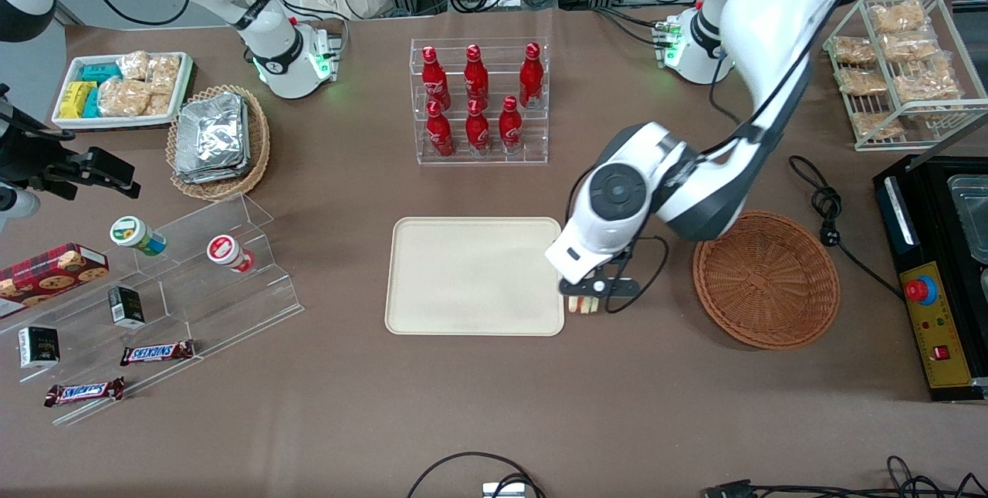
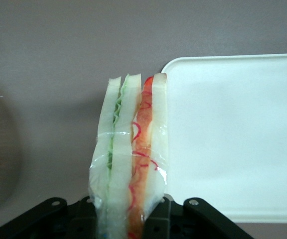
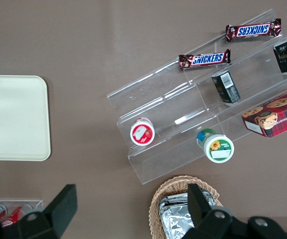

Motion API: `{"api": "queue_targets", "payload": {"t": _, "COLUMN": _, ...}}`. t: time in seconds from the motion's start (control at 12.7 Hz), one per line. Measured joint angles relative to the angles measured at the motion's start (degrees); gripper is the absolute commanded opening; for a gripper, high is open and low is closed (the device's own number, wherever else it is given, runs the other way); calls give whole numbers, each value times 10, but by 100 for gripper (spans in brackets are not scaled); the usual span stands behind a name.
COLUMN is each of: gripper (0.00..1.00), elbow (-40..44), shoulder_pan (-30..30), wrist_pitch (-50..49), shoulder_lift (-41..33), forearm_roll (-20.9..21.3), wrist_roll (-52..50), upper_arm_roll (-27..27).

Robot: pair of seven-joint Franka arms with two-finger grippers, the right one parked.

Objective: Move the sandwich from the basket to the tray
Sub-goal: 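Carry the held sandwich with the left gripper over to the cream tray, then lower the sandwich onto the tray and open the left gripper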

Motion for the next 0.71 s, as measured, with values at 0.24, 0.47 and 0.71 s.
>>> {"api": "queue_targets", "payload": {"t": 0.24, "gripper": 0, "elbow": 2, "shoulder_pan": -22, "wrist_pitch": 82, "shoulder_lift": 63, "forearm_roll": 12, "wrist_roll": -35, "upper_arm_roll": 1}}
{"api": "queue_targets", "payload": {"t": 0.47, "gripper": 0, "elbow": 3, "shoulder_pan": -32, "wrist_pitch": 139, "shoulder_lift": 110, "forearm_roll": 15, "wrist_roll": -41, "upper_arm_roll": 2}}
{"api": "queue_targets", "payload": {"t": 0.71, "gripper": 7, "elbow": 9, "shoulder_pan": -46, "wrist_pitch": 147, "shoulder_lift": 117, "forearm_roll": 28, "wrist_roll": -50, "upper_arm_roll": 8}}
